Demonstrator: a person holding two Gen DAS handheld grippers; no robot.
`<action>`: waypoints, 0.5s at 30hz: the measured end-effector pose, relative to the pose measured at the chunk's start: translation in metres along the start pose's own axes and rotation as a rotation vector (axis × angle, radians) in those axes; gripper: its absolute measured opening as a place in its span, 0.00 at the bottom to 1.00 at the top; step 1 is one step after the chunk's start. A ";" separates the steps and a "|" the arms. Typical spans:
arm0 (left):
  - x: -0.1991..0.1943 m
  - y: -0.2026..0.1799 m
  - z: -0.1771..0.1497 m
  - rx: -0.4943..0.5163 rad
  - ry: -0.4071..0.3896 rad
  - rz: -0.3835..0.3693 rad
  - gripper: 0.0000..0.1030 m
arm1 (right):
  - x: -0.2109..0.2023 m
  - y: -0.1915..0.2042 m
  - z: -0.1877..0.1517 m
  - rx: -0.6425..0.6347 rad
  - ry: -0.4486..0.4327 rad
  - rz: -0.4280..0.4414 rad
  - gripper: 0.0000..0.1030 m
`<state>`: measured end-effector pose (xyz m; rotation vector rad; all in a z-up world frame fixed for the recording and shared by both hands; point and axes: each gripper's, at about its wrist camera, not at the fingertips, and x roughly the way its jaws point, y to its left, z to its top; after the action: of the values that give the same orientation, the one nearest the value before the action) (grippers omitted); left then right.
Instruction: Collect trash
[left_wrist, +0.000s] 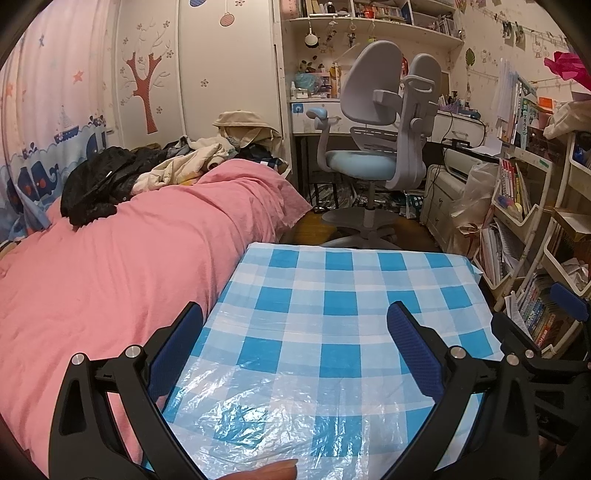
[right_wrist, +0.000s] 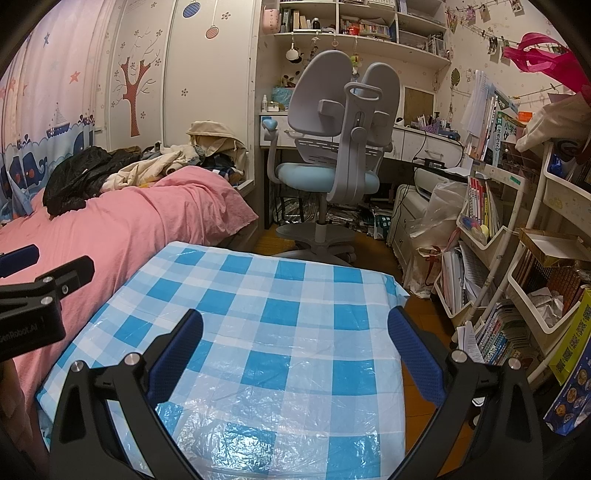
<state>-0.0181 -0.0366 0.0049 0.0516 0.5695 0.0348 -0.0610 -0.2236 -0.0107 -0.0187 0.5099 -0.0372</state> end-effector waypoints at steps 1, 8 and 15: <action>0.000 0.000 0.000 0.000 -0.001 0.002 0.94 | 0.000 0.000 0.000 0.000 0.000 0.000 0.93; 0.000 0.002 0.001 0.005 -0.004 0.010 0.94 | 0.000 0.000 0.000 -0.001 0.001 0.000 0.93; 0.000 0.003 0.001 0.000 0.000 0.006 0.94 | 0.001 0.000 0.000 0.000 0.002 0.001 0.93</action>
<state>-0.0177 -0.0341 0.0056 0.0531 0.5692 0.0410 -0.0599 -0.2236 -0.0114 -0.0187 0.5121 -0.0366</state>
